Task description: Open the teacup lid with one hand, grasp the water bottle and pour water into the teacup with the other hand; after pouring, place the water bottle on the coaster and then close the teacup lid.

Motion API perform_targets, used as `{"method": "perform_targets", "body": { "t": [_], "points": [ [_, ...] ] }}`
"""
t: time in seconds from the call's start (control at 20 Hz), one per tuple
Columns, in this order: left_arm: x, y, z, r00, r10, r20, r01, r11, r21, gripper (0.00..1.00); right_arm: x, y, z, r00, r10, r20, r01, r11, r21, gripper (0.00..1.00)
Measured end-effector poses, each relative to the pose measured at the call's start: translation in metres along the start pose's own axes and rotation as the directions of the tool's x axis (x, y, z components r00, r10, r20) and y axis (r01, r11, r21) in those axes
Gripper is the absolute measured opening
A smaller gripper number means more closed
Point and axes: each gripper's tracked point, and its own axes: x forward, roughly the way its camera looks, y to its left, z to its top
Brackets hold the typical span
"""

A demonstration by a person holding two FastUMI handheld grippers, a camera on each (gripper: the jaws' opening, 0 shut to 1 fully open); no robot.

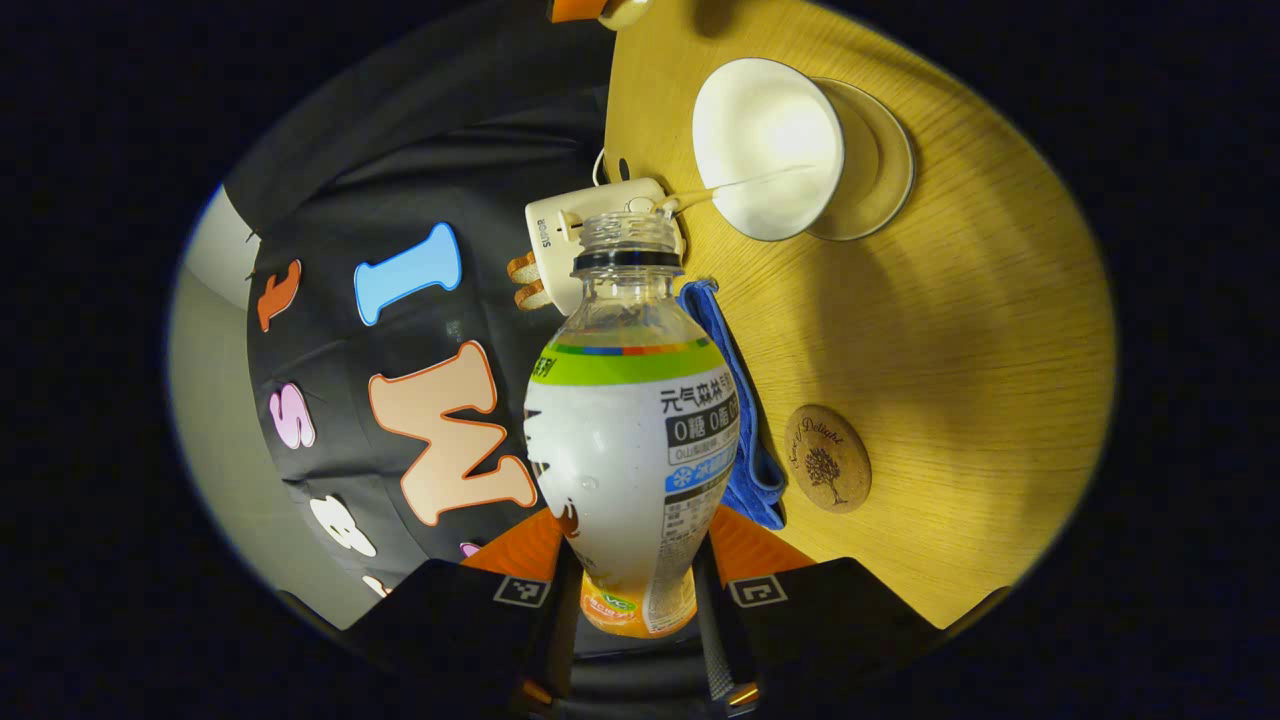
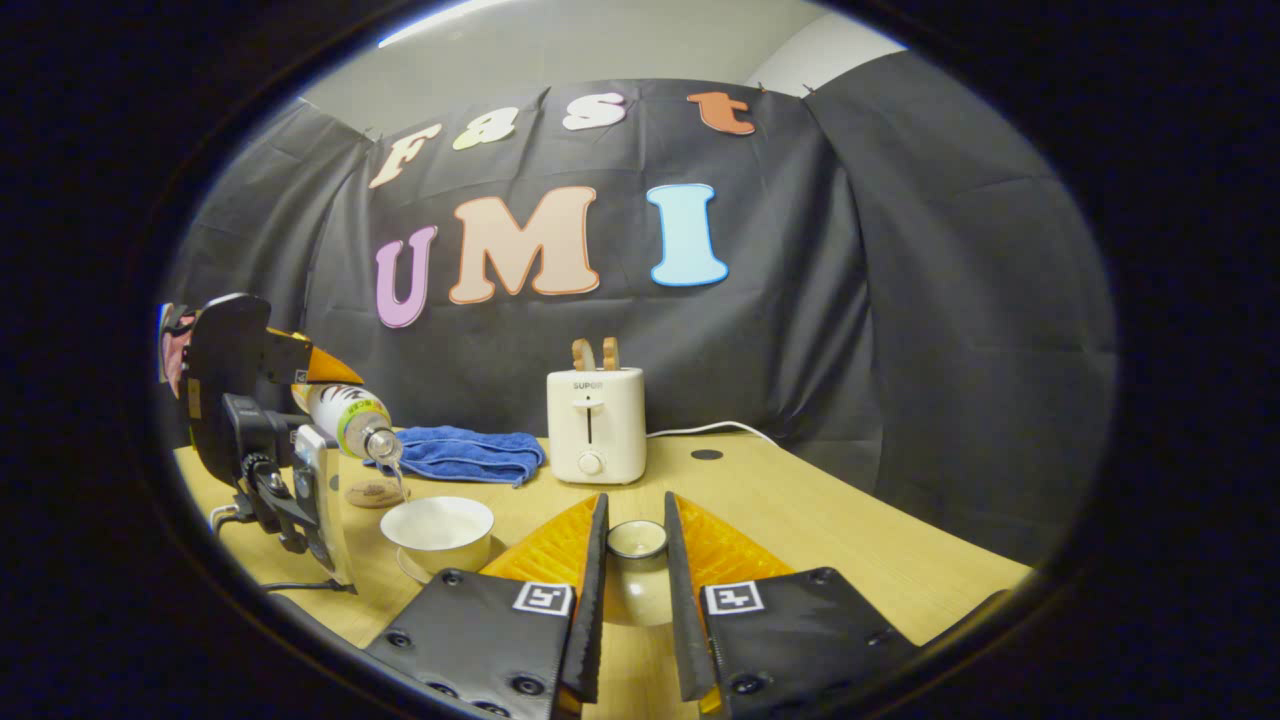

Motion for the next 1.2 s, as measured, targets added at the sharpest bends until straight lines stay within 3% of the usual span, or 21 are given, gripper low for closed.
{"method": "perform_targets", "body": {
  "t": [0.65,1.2],
  "points": [
    [0.0,0.022,-0.001,0.999,-0.022,-0.029,0.028,0.979,0.204,0.5,0.0,0.0,0.0,1.0,0.0,0.001,0.0,1.0,0.0,0.34],
    [-0.005,0.042,0.004,0.999,-0.008,-0.04,0.023,0.926,0.377,0.5,0.0,0.0,0.0,1.0,0.0,0.002,0.0,1.0,-0.001,0.35]
  ]
}}
